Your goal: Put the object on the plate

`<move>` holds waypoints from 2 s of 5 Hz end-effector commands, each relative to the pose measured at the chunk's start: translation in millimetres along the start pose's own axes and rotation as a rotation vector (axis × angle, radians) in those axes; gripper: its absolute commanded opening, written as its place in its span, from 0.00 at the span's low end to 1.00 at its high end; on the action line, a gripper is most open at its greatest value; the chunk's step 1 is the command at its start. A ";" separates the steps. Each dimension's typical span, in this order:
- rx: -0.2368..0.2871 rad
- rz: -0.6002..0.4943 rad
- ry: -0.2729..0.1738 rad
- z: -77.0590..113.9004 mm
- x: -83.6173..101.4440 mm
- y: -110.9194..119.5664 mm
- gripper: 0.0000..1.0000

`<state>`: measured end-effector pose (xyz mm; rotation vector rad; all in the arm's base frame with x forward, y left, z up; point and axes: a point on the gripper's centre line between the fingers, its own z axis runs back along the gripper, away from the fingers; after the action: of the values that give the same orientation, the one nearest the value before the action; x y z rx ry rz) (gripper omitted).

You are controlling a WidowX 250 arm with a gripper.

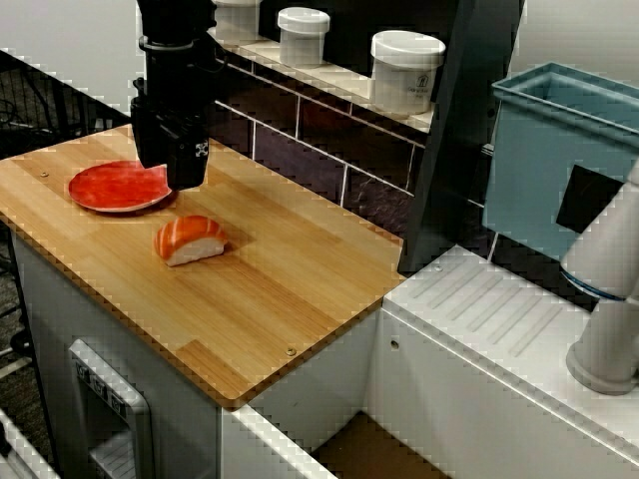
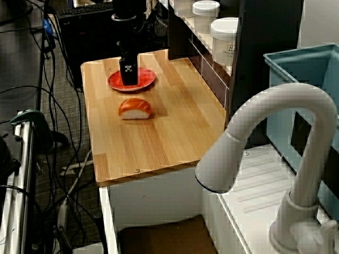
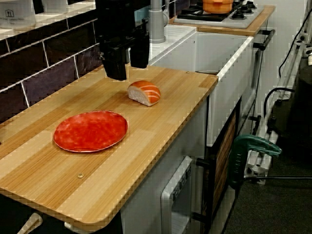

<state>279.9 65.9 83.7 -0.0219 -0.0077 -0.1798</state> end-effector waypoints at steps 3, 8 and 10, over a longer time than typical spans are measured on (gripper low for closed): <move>-0.022 -0.054 -0.146 -9.1 -1.4 -22.0 1.00; 0.014 -0.056 -0.146 -32.8 -0.1 -24.5 1.00; 0.030 -0.058 -0.147 -39.8 -4.0 -26.4 1.00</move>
<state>268.9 38.6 40.5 -0.0138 -0.1403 -0.2292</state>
